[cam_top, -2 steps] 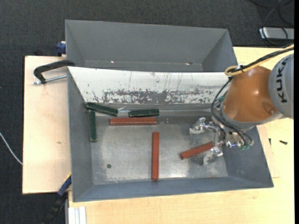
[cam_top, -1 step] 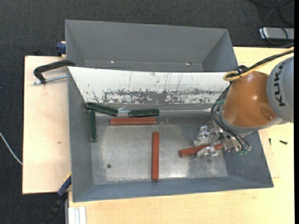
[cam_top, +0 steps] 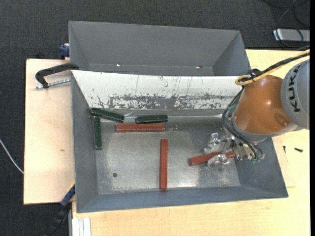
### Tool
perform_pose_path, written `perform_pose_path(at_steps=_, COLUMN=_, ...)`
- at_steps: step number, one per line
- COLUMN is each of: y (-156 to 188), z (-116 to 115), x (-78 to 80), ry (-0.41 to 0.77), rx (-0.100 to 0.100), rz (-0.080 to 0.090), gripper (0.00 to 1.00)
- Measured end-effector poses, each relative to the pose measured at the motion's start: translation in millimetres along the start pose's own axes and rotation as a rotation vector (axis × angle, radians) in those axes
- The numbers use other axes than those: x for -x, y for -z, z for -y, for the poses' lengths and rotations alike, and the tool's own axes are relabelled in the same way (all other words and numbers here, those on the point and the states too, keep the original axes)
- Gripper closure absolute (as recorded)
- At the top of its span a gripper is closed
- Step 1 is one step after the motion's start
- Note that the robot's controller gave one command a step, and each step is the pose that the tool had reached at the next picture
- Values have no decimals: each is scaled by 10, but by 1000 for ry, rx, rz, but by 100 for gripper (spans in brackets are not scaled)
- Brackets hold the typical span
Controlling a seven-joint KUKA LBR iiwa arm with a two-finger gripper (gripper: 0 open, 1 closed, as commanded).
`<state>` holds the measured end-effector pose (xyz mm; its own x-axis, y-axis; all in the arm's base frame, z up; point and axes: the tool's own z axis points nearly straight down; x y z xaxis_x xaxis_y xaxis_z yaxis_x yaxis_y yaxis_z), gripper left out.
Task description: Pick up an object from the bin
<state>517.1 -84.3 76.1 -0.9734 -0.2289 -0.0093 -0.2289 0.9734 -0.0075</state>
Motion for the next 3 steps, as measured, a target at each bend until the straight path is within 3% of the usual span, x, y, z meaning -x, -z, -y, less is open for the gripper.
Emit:
perform_pose_path(at_steps=2, y=100, z=-29, x=-21, ry=0, rx=8, rz=-9, gripper=100)
perform_pose_path(at_steps=3, y=319, z=-36, x=-26, ry=0, rx=10, rz=-11, gripper=100)
